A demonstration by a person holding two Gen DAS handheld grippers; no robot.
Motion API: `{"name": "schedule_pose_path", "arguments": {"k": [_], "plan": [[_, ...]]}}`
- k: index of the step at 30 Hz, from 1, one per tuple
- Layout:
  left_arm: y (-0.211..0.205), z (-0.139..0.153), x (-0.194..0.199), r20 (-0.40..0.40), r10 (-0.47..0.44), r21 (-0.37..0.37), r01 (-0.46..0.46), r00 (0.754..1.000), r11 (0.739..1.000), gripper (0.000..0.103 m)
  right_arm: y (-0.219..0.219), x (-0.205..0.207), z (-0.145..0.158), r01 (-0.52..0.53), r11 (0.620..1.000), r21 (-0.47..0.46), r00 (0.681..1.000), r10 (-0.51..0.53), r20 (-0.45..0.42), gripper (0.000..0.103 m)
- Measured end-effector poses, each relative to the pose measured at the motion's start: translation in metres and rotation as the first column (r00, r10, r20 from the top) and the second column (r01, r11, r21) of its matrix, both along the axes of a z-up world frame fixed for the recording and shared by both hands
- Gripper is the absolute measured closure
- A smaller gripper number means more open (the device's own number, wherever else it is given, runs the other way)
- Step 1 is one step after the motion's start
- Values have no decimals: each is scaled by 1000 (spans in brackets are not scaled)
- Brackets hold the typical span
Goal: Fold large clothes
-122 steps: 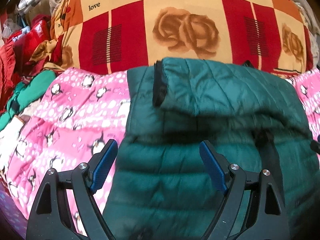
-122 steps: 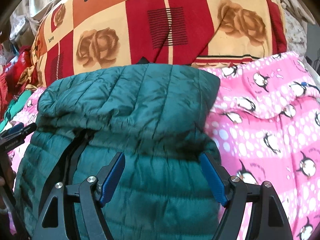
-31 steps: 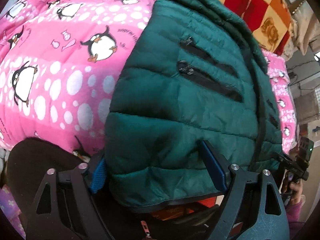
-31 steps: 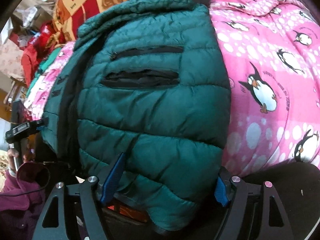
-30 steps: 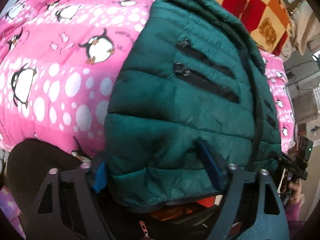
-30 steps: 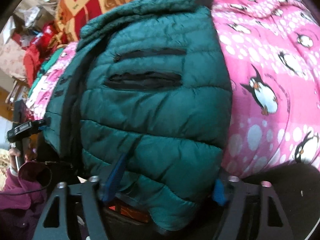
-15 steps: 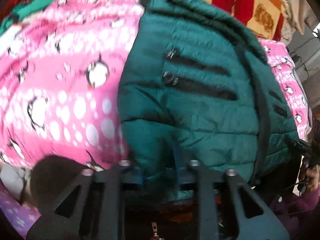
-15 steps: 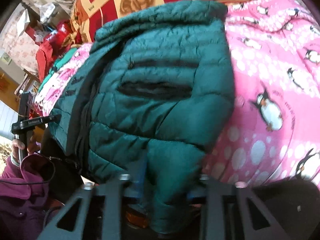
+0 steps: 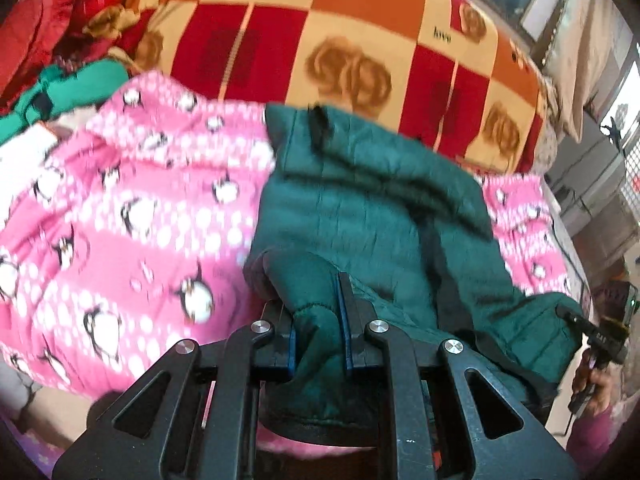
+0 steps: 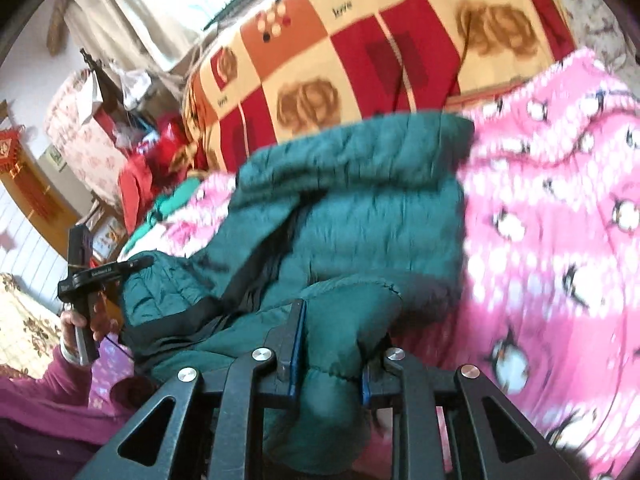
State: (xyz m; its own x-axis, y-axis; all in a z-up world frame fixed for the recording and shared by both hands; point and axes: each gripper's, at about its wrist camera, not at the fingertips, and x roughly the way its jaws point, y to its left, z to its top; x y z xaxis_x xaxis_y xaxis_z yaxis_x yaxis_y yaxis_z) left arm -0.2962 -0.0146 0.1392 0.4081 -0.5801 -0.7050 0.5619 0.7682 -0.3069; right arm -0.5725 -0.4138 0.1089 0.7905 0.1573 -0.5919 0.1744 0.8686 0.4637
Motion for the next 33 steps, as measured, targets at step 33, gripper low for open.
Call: {"name": "schedule_pose_path", "arguments": {"k": [33], "plan": [[-126, 30, 132, 206, 188, 39, -200, 960, 979, 88, -116, 152, 31, 242, 963, -116, 970, -243, 5, 83]]}}
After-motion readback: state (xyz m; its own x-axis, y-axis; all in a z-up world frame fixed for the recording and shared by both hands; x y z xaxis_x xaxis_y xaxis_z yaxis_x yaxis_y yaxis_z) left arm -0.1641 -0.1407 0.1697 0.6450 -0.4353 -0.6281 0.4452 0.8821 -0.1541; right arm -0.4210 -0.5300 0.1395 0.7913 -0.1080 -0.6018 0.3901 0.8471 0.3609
